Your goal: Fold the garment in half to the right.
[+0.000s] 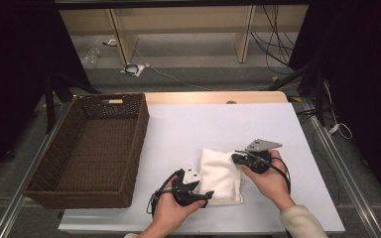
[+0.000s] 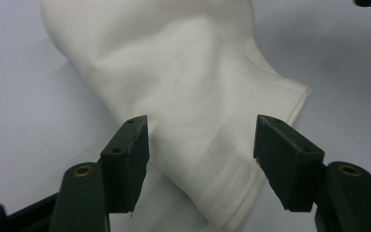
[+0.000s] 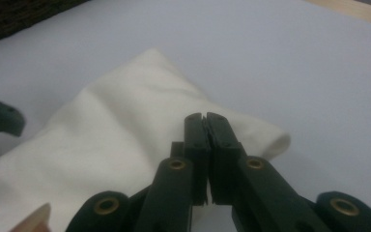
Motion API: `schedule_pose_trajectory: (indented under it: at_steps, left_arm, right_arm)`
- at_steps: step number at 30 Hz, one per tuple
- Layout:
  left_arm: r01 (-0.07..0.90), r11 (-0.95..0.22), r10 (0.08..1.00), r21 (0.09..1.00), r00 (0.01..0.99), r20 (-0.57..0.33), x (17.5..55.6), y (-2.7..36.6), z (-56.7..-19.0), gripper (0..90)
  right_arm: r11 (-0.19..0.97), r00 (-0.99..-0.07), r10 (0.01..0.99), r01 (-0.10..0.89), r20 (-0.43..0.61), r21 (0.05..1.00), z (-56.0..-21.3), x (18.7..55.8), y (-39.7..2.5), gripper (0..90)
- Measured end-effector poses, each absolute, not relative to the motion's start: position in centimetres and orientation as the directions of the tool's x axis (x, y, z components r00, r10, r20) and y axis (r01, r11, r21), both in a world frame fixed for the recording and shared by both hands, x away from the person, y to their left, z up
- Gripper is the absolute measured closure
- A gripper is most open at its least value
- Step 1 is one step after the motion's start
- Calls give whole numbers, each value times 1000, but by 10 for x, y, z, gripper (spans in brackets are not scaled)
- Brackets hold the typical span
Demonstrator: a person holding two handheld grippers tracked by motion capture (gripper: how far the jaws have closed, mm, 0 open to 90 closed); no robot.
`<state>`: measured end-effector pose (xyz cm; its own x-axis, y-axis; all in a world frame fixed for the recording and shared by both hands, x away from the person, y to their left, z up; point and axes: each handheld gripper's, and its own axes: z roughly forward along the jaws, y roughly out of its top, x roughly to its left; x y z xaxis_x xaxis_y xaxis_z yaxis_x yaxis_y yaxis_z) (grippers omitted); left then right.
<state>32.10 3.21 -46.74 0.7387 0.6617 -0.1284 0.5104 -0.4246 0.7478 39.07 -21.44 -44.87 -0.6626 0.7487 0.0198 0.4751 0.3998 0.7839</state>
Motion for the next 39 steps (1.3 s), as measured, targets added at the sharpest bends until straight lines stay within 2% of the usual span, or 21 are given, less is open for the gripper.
schedule_pose_trajectory:
  at_steps: [6,21,30,36,39]
  left_arm:
    - [516,-416,661,749,737,-141,322,35,-468,369]
    - [514,-406,659,756,737,-147,322,34,-467,362]
    - [510,-388,657,768,737,-157,324,39,-464,330]
    - [504,-388,665,771,733,-144,326,43,-462,311]
    - [506,-371,666,778,729,-157,327,45,-462,299]
  right_arm:
    - [424,-633,774,529,9,735,-470,412,-201,895]
    - [414,-626,779,492,-20,766,-489,420,-197,890]
    - [357,-630,776,419,-15,835,-468,404,-212,674]
    - [370,-681,732,373,-19,851,-465,382,-229,508]
    - [361,-694,719,366,-7,858,-466,370,-236,457]
